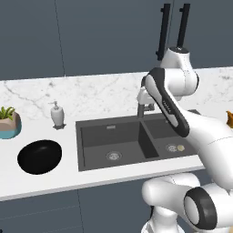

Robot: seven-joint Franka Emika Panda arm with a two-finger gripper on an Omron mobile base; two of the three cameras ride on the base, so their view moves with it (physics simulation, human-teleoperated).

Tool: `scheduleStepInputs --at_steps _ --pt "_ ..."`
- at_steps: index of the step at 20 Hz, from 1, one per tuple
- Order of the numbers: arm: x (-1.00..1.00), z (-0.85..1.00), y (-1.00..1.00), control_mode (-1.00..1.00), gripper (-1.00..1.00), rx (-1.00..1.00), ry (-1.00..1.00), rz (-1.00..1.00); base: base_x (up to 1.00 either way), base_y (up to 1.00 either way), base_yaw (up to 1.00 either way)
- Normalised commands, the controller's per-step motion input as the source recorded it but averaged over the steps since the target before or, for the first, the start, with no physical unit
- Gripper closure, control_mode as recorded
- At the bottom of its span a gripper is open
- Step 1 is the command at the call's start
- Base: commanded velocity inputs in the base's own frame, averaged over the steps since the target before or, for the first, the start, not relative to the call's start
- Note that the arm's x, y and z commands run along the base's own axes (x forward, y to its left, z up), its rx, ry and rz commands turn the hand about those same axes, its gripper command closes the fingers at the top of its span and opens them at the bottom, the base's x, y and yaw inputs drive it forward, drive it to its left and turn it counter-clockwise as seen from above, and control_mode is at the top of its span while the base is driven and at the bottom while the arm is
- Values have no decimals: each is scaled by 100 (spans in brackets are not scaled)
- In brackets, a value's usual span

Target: Pick the garlic from the sink and place it in the bowl. Then pick the bowl and place it in the microwave. Then close the microwave door and press the start button.

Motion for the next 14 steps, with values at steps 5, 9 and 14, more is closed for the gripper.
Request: scheduleStepInputs --at_steps 5,9,14 --pt "-5 0 -41 -100 -100 4 -4 1 0 0 0" --pt "1 -4 -93 -100 -100 23 -2 0 0 0 0" --pt "0 -47 -82 -100 -100 20 18 -11 0 0 0"
